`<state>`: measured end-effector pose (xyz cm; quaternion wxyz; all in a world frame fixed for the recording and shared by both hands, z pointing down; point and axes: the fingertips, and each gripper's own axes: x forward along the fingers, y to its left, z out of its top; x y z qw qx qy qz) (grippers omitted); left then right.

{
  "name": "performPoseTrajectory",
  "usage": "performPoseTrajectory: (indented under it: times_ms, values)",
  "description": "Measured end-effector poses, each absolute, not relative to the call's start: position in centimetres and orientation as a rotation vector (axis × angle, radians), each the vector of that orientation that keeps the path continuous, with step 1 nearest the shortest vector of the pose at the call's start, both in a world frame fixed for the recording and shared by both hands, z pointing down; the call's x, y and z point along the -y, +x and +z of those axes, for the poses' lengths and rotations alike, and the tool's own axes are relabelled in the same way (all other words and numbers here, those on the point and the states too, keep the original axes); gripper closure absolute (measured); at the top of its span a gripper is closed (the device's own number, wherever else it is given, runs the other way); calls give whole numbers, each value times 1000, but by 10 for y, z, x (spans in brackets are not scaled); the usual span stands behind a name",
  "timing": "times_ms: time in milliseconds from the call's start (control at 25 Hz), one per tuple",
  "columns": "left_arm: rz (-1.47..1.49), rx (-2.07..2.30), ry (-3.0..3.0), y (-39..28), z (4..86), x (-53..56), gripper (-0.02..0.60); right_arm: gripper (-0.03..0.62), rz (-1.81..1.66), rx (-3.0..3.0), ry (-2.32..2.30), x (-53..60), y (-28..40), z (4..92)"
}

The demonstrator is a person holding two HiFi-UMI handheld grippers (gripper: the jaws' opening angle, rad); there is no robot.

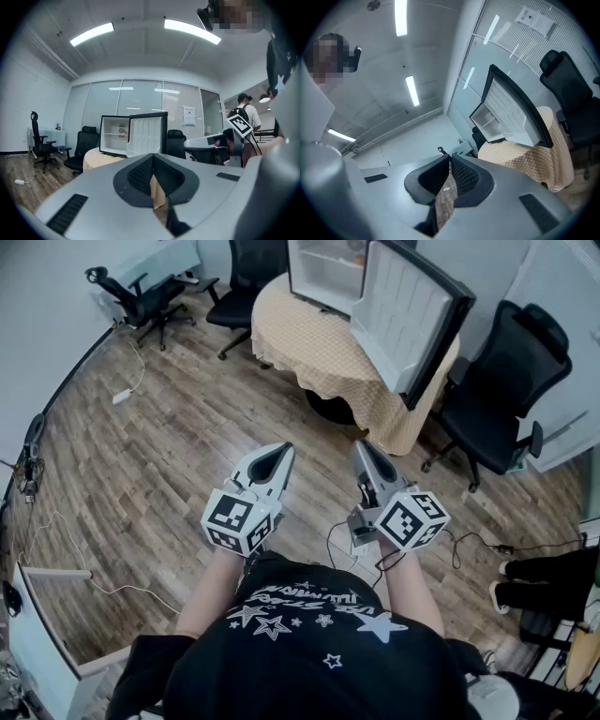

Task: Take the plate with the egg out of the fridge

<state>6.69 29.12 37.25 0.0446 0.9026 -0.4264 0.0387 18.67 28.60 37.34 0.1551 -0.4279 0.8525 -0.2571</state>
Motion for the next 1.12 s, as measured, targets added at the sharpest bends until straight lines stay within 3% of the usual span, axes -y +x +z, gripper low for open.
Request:
performPoseTrajectory:
  times_ms: [1120]
  values:
    - [170,1297,2760,65,374,-307,578,553,-729,-2394,-1155,-300,174,371]
